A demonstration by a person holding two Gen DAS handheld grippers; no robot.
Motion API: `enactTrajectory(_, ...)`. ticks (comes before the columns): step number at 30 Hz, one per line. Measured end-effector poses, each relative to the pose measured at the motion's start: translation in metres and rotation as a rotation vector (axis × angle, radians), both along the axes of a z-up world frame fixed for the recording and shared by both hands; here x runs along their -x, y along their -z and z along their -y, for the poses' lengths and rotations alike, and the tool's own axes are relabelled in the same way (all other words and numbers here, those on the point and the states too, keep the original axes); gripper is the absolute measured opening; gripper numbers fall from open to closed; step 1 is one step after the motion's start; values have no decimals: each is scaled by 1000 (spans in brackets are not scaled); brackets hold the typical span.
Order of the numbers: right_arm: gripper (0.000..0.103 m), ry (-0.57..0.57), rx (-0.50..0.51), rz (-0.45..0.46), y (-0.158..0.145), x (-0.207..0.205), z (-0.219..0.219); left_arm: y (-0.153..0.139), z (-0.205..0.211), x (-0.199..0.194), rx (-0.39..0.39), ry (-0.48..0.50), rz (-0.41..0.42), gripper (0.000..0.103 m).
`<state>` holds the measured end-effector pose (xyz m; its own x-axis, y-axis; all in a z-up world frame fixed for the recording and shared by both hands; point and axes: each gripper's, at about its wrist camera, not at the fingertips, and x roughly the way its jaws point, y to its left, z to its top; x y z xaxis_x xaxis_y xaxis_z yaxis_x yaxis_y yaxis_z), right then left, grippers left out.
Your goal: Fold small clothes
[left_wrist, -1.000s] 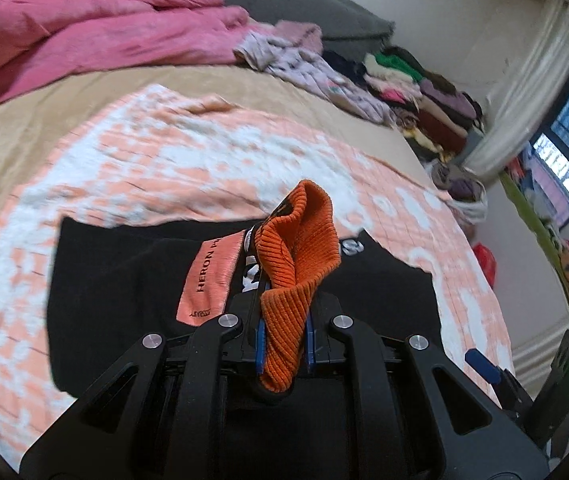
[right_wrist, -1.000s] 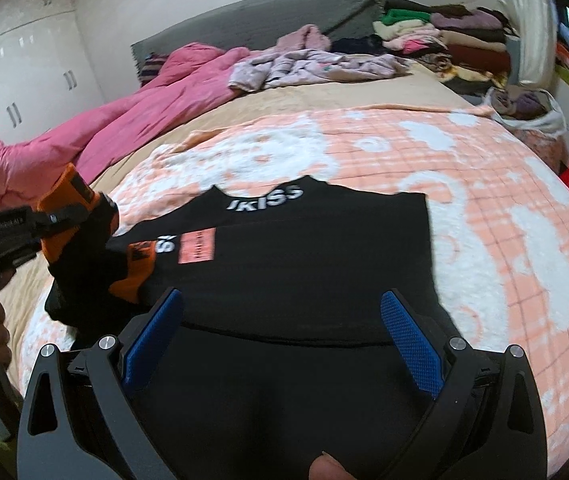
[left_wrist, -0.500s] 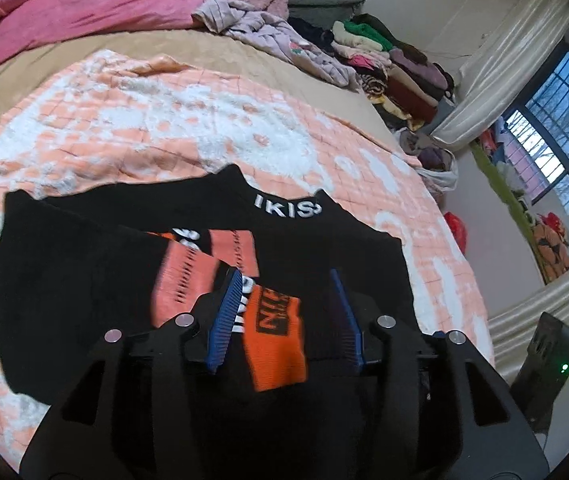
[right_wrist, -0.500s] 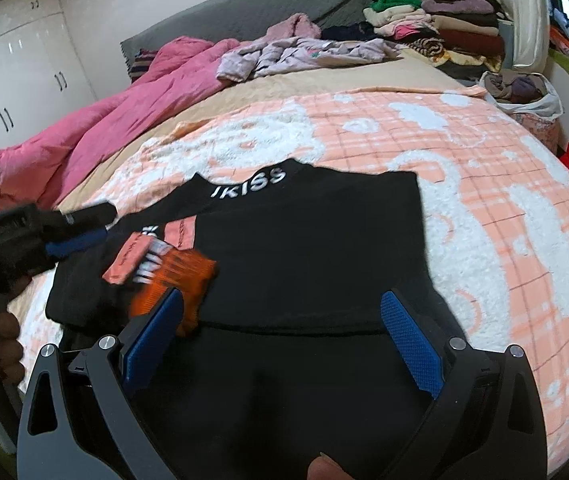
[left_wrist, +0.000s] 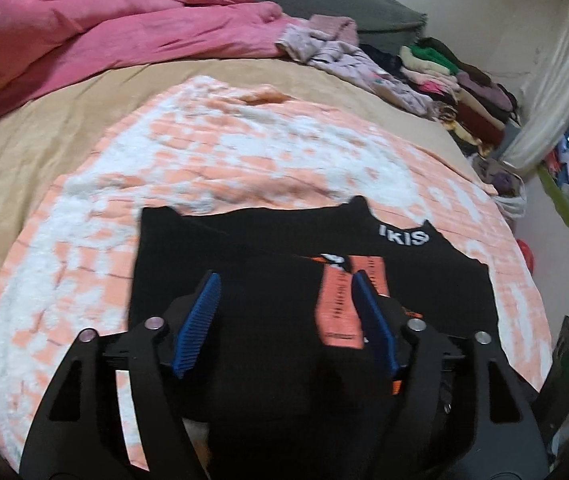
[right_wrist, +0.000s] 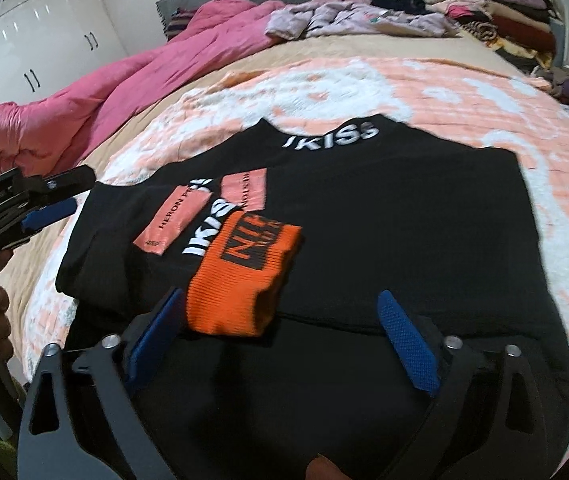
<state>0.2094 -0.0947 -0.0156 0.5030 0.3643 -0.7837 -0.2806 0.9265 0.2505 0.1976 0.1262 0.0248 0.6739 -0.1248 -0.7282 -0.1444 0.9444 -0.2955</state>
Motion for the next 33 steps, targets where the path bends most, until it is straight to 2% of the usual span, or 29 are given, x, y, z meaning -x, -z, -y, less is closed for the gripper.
enactTrajectory(3, 79, -8, -16, -46, 12, -12, -8, 1, -14, 7, -5, -32, 4, 67)
enactTrajectory(4, 75, -5, -17, -53, 14, -14, -9, 2, -18, 9, -7, -41, 3, 67)
enactTrajectory(13, 24, -3, -88, -65, 20, -32, -18, 4, -46, 21, 17, -103, 2, 71)
enactTrajectory(16, 12, -20, -91, -39, 15, -31, -21, 1, -52, 25, 23, -118, 10, 71)
enactTrajectory(19, 7, -38, -114, 4, 2, -27, -19, -2, -57, 28, 24, -127, 17, 71)
enactTrajectory(23, 6, -73, -142, 118, -35, -16, -13, -7, -62, 30, 53, -128, 29, 71)
enactTrajectory(29, 6, -81, -108, 281, -85, -6, 4, -17, -61, 31, 36, -122, 47, 72)
enactTrajectory(33, 6, -34, -69, 331, -102, -6, 27, -19, -57, 28, 27, -118, 50, 72)
